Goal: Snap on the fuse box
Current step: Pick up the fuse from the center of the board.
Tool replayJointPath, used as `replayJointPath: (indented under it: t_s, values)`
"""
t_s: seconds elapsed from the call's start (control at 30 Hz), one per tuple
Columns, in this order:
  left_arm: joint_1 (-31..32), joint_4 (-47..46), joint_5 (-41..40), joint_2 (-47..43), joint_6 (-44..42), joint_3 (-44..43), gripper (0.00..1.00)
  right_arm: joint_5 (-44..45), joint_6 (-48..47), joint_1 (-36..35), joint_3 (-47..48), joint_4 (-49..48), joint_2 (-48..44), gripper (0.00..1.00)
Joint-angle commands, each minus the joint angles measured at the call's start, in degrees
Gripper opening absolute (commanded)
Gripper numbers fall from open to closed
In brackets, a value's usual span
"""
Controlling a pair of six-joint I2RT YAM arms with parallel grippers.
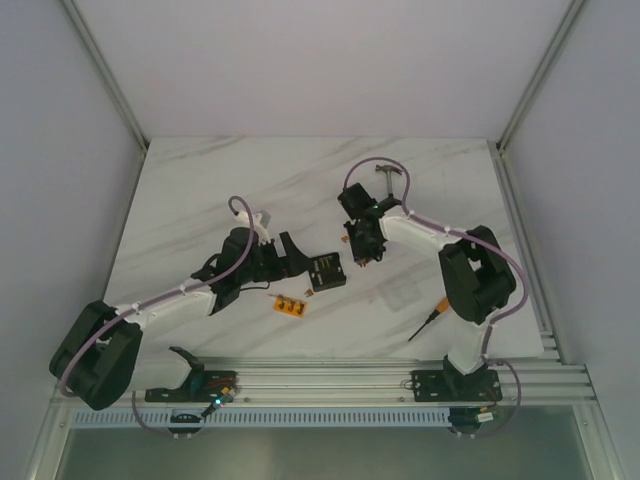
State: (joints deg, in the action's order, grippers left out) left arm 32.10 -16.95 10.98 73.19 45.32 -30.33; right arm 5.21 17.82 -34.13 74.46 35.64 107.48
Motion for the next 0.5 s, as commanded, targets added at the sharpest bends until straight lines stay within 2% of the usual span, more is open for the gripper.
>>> replayJointPath:
  t_s: [0.0,0.17,0.3,0.47]
  values:
    - [1.9,-4.6,-2.5,-1.4,-0.1,-0.5,0.97,0.4,2.9,-1.7,-0.4,-2.7,-6.3,0.18]
    - [4.7,-12.9,-6.4,-1.6,1.5,1.6,0.92,-1.1,6.9,-3.2,-2.2,-7.1,-12.7,0.18]
    - [9.2,-17.1,-12.9,-2.5,-0.1,2.4,0.86,-1.8,10.1,-4.7,-4.3,-10.8,-17.4,0.18]
    - [14.0,-20.9,-20.3,-3.1,-3.5,2.5,0.72,-2.8,13.2,-6.5,-7.0,-14.9,-22.2,0.18]
